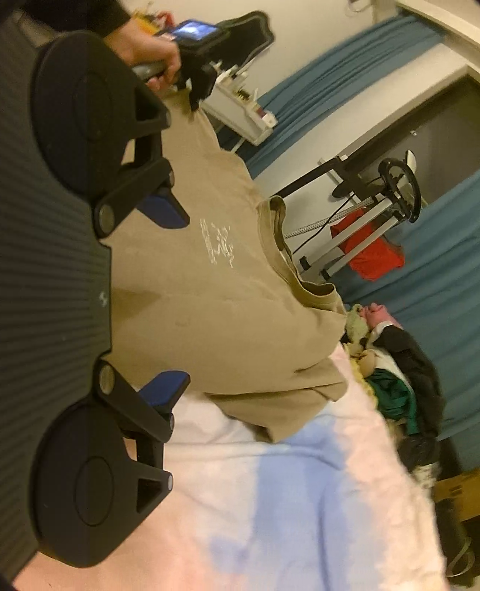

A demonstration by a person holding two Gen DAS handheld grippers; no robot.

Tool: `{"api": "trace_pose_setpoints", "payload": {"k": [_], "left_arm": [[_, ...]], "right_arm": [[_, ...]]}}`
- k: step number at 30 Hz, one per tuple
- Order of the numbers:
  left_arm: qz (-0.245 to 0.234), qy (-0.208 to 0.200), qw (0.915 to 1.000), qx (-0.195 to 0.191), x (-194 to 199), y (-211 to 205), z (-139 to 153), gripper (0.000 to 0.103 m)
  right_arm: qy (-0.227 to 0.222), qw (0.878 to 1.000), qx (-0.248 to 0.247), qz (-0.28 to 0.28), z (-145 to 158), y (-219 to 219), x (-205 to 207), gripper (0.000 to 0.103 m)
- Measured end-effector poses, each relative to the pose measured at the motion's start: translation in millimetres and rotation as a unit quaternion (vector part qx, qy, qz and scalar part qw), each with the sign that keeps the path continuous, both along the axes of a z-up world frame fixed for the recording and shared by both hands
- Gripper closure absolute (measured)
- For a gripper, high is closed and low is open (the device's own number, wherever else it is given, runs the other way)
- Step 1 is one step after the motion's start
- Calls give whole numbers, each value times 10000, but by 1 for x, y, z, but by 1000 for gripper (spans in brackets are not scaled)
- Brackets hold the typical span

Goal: Fold clothes

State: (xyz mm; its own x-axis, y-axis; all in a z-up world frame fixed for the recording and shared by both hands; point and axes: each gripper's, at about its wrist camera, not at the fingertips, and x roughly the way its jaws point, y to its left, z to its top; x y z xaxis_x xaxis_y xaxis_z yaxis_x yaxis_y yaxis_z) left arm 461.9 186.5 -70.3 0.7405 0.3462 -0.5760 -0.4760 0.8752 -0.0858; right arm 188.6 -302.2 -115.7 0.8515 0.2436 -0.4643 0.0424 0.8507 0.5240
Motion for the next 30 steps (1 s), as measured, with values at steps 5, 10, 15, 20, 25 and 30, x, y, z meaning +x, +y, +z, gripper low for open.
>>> {"api": "trace_pose_setpoints", "payload": {"k": [5,10,15,20,25,30], "left_arm": [[-182,281,9993,-158,-11,-4,-10,76],[-596,698,9955,-229,-79,-9,11,59],[-1098,1424,9813,-683,-179,-34,27,56],[-1658,2288,9534,-1055,-279,-66,23,56],[-1822,2837,9261,-1692,-354,-75,9,56],[-1838,3090,9149,-1835,-390,-78,4,48]], "right_arm": [[-85,9996,-272,53,4,6,-2,18],[-193,9992,-328,124,9,7,-5,18],[-267,9992,-269,138,17,6,-17,18],[-386,9981,-417,230,30,9,-40,18],[-566,9959,-639,312,45,10,-72,18],[-643,9960,-557,259,56,4,-104,18]]}}
